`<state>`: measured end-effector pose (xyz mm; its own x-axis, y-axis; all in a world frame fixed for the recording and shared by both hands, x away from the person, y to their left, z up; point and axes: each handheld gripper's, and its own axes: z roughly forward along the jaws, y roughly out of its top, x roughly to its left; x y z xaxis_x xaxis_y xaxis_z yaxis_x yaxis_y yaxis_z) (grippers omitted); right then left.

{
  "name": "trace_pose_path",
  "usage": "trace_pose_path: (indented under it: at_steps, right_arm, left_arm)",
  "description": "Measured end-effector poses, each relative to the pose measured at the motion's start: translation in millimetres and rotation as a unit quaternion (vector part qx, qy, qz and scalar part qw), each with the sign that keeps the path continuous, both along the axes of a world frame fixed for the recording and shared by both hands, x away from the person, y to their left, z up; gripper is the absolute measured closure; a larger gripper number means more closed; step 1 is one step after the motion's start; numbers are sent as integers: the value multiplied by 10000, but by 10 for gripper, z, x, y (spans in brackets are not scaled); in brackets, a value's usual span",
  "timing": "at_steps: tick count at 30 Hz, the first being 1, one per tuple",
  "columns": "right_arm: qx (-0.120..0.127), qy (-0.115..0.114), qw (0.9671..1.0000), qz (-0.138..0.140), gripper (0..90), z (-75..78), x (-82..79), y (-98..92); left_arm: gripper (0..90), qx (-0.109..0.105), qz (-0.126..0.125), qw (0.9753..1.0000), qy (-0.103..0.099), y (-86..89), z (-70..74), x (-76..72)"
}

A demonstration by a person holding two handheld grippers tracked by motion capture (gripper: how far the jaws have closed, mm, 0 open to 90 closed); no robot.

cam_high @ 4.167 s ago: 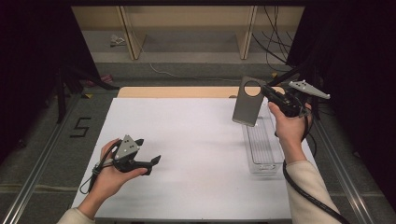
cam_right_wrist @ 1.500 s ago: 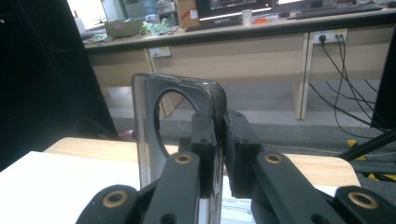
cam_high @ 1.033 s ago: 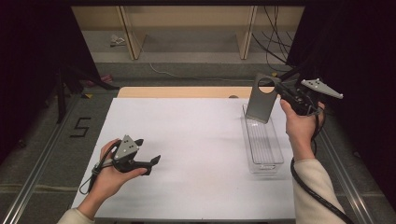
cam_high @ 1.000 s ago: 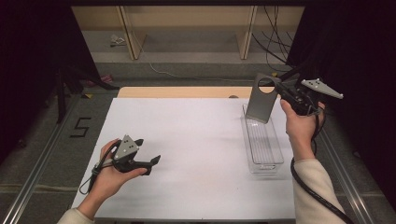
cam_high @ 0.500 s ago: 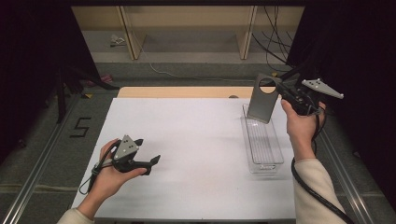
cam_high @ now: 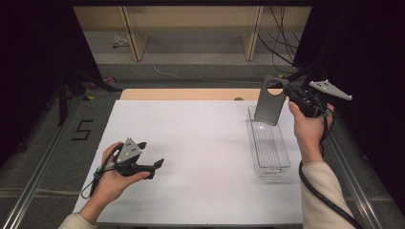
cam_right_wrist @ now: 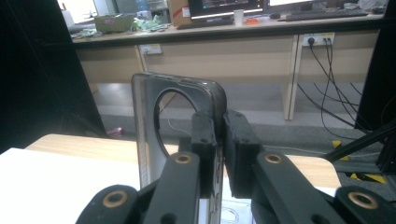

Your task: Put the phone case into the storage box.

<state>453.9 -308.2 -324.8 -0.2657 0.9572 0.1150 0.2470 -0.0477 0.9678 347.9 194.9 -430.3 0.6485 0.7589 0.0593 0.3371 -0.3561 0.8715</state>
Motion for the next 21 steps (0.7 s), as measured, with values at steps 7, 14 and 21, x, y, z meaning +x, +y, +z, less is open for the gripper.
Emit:
trace_pose_path:
  at_steps: [7,14,21]
  right_arm:
    - [-21,5,10000,-9,834,0,8,-7]
    - [-76,3,10000,-17,834,-6,22,-17]
    - [-115,18,9999,-15,834,-11,31,-11]
  left_arm:
    - [151,5,0,10000,3,0,-1,0]
    - [151,14,5,10000,3,3,-1,1]
    - [151,6,11,10000,-2,4,0,1]
